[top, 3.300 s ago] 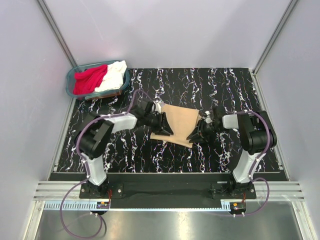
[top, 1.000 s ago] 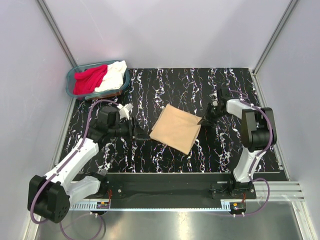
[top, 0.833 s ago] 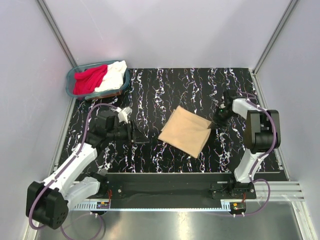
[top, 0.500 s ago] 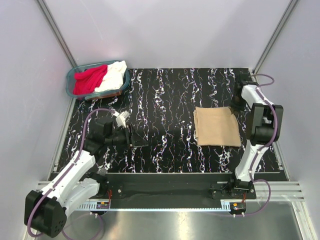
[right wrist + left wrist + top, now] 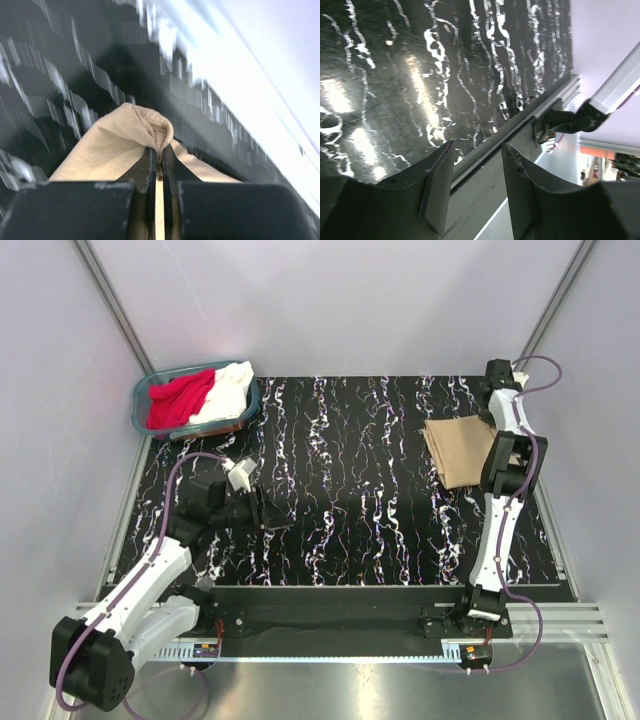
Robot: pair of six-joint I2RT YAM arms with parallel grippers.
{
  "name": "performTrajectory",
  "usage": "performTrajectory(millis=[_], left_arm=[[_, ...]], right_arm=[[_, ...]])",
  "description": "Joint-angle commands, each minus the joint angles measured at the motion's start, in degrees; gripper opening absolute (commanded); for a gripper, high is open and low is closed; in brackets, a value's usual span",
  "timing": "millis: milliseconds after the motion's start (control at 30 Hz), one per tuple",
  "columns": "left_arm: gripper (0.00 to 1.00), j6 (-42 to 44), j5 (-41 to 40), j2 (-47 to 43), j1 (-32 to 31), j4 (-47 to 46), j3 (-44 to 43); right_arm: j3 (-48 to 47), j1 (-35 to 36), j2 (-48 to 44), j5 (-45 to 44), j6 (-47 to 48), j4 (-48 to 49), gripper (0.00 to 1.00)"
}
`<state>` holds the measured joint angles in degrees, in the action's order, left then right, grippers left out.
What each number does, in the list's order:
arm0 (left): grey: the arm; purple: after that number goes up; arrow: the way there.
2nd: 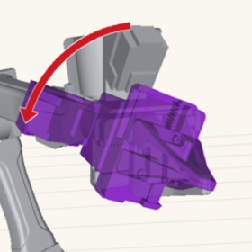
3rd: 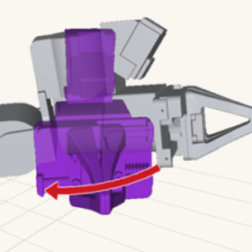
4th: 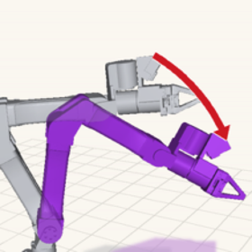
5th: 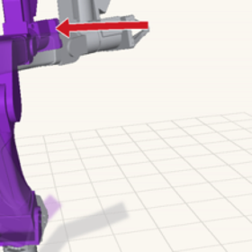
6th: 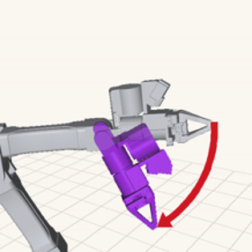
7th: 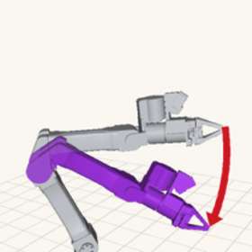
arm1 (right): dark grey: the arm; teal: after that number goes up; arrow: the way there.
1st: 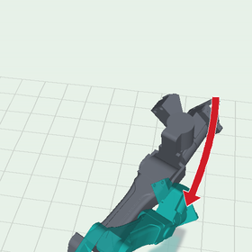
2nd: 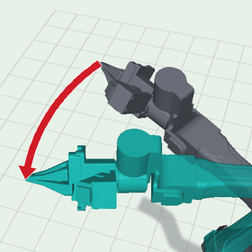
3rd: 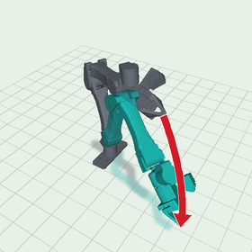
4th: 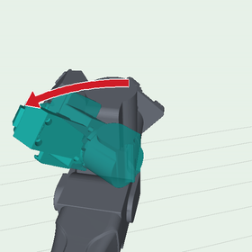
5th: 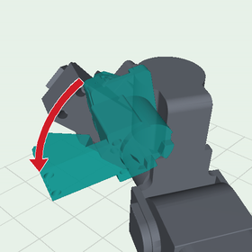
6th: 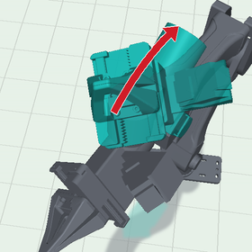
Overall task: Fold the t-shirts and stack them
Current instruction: Neatly place the folded tshirt to the corner
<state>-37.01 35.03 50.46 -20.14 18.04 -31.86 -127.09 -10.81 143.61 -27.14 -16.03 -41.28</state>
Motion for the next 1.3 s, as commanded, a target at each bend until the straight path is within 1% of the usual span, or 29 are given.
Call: performTrajectory(millis=[0, 33, 67, 100, 133, 200, 233, 300, 400, 433, 500, 533, 600, 633, 733, 833, 900, 1133, 1267], left_arm=[[0.47, 3.61, -2.94, 2.09, 0.63, 0.06, -4.0], [0.47, 3.62, -3.12, 3.15, 0.54, -0.2, -4.35], [0.47, 3.44, -2.51, 5.16, 0.63, -0.9, -4.79], [0.47, 3.01, -2.16, 6.05, 0.54, -2.56, -4.88], [0.47, 2.39, -1.98, 6.93, 0.63, -3.44, -4.88], [0.47, 2.12, -1.98, 9.21, 0.72, -4.85, -4.97], [0.47, 2.21, -2.07, 10.61, 0.72, -4.95, -5.58], [0.47, 2.21, -2.15, 11.94, 0.63, -5.12, -6.2], [0.47, 1.16, -1.98, 14.14, 0.72, -6.87, -6.64], [0.47, 0.29, -1.8, 14.75, 0.63, -7.58, -6.64], [0.47, -0.69, -1.19, 16.77, 0.72, -9.5, -6.29], [0.47, -1.47, -1.01, 17.48, 0.72, -10.04, -6.11], [0.47, -2.27, -0.84, 19.41, 0.72, -11.53, -5.59], [0.47, -3.14, -0.75, 20.03, 0.63, -12.06, -5.5], [0.47, -4.11, -0.48, 22.05, 0.54, -13.29, -5.76], [0.46, -4.73, -0.66, 24.16, 0.45, -13.56, -6.99], [0.46, -5.0, -0.84, 25.91, 0.1, -13.65, -8.13], [0.46, -5.79, -1.01, 30.05, -1.57, -13.65, -12.0], [0.46, -5.96, -0.84, 32.33, -2.09, -13.65, -13.75]], right_arm=[[-14.9, -0.97, 7.54, -1.61, -2.33, -0.46, 0.0], [-23.91, -1.06, 10.0, -0.39, -3.73, -1.86, 0.0], [-28.09, -1.14, 14.55, 0.06, -4.61, -4.23, 0.0], [-31.35, -1.41, 16.33, 0.59, -5.41, -4.69, 0.0], [-34.34, -1.67, 17.48, 1.55, -8.11, -4.86, 0.0], [-33.85, -2.72, 18.37, 3.22, -11.29, -3.82, 0.0], [-32.1, -2.99, 18.02, 5.23, -13.65, -2.16, 0.0], [-30.68, -3.08, 17.93, 6.82, -15.34, -0.3, 0.0], [-31.38, -3.17, 18.9, 11.05, -22.09, 2.25, 0.0], [-32.08, -3.17, 19.07, 11.83, -26.38, 2.86, 0.0], [-32.0, -3.17, 19.34, 12.54, -31.31, 6.02, 0.0], [-31.65, -3.17, 19.43, 13.07, -36.39, 7.16, 0.0], [-32.17, -3.08, 20.48, 13.16, -40.81, 9.98, 0.0], [-32.26, -3.08, 20.83, 12.9, -45.01, 10.86, 0.0], [-33.13, -3.08, 22.41, 10.71, -50.39, 13.06, 0.0], [-32.88, -3.08, 22.85, 8.34, -53.83, 13.68, 0.0], [-32.52, -3.17, 22.68, 6.84, -54.45, 13.77, 0.0], [-31.38, -4.92, 23.73, 8.76, -54.63, 14.82, 0.0], [-27.69, -5.89, 21.98, 7.89, -53.94, 14.21, 0.0]])
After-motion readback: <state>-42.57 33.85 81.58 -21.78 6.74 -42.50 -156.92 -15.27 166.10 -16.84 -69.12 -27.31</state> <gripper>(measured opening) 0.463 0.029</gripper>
